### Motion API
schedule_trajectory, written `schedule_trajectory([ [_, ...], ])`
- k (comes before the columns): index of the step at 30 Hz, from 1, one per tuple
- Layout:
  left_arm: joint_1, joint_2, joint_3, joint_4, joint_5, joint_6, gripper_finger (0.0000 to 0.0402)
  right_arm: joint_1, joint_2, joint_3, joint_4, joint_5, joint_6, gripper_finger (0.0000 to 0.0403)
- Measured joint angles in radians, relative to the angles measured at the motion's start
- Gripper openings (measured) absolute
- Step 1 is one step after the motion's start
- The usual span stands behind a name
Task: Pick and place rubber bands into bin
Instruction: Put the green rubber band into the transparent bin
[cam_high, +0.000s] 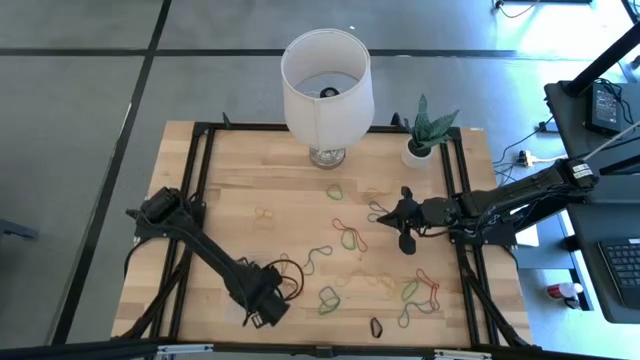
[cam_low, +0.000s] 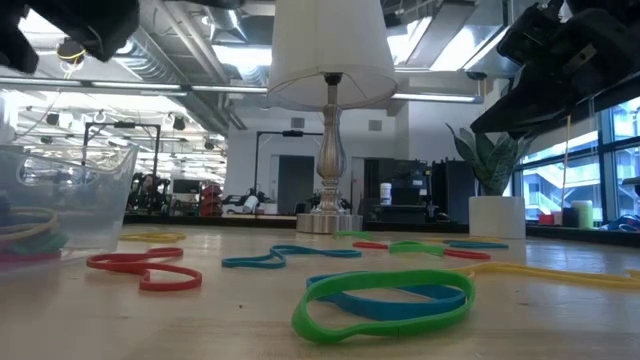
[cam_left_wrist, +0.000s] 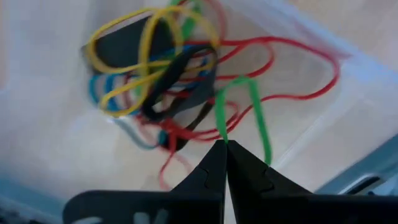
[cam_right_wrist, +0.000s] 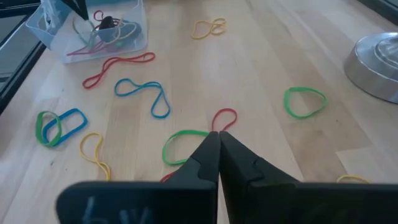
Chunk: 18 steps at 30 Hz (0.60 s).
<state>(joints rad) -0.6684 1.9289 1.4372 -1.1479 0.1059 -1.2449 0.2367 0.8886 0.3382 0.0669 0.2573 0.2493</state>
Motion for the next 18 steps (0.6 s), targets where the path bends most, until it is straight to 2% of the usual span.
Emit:
schedule_trajectory([
  [5, -0.020, 0.023, -0.008, 0.057, 0.001, -0.005, 0.0002, 0.000, 0.000, 0.000, 0.000, 0.000, -0.008, 0.0010],
  [11, -0.046, 0.019, -0.008, 0.053, -0.022, -0.062, 0.0010, 0.000, 0.000, 0.000, 0.000, -0.012, -0.009, 0.0010],
  [18, -0.057, 0.017, -0.008, 0.053, -0.017, -0.137, 0.0071, 0.000, 0.000, 0.000, -0.002, -0.033, -0.021, 0.0010],
])
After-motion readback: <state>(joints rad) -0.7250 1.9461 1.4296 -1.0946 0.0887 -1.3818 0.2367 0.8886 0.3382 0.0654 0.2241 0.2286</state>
